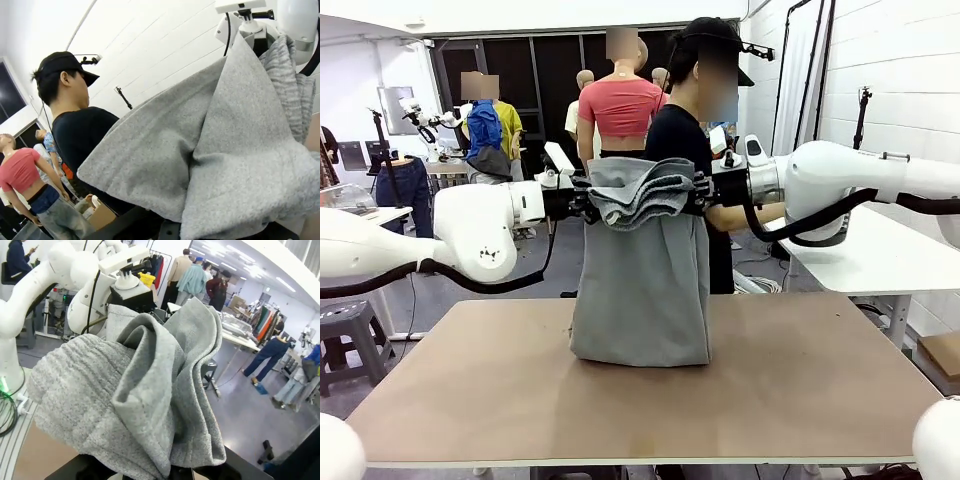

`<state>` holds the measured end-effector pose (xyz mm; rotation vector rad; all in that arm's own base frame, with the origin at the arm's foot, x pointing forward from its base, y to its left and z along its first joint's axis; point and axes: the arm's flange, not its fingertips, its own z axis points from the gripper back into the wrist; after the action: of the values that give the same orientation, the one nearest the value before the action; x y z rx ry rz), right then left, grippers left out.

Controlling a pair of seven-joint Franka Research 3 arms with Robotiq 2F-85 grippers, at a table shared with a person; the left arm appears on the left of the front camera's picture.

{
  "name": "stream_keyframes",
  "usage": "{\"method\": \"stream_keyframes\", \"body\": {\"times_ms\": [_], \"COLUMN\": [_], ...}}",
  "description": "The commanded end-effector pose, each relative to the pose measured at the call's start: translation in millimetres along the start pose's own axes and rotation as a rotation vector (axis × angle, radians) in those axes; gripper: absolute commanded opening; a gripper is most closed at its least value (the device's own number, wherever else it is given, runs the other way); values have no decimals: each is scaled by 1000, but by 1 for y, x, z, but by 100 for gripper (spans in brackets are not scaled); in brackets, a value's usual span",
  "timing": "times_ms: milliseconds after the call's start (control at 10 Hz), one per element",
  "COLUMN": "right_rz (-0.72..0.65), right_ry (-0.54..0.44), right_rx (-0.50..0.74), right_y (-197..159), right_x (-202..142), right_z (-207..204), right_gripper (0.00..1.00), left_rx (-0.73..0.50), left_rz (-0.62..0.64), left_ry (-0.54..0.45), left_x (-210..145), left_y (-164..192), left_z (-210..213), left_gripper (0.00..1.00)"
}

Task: Fold the training pants.
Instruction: Fold the Training pants in half.

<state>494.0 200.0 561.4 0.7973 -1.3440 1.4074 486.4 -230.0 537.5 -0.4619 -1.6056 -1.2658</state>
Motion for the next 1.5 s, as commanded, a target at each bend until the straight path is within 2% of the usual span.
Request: {"method": "stream_keyframes", "body": {"times_ms": [0, 300, 500, 700, 1000, 1400], "right_rz": [45, 98, 167, 219, 174, 89], "right_ry": [26, 34, 11, -5, 26, 56], "right_rx": [-39, -103, -133, -153, -135, -70], "right_y": [-13, -37, -44, -51, -52, -22], "right_x": [8, 17, 33, 45, 22, -25], "right_z": [-13, -17, -19, -19, -21, -11], "right_gripper": [0, 0, 0, 0, 0, 0], "left_rx": [32, 125, 142, 145, 123, 45], "left_rz": [-31, -101, -182, -209, -153, -26], "left_ry": [-35, -46, -81, -102, -74, -30], "left_x": [2, 7, 31, 48, 23, -20], "left_y": [13, 40, 46, 51, 45, 24], "left_z": [-24, -34, -38, -32, -30, -20], "left_gripper": [0, 0, 0, 0, 0, 0]}}
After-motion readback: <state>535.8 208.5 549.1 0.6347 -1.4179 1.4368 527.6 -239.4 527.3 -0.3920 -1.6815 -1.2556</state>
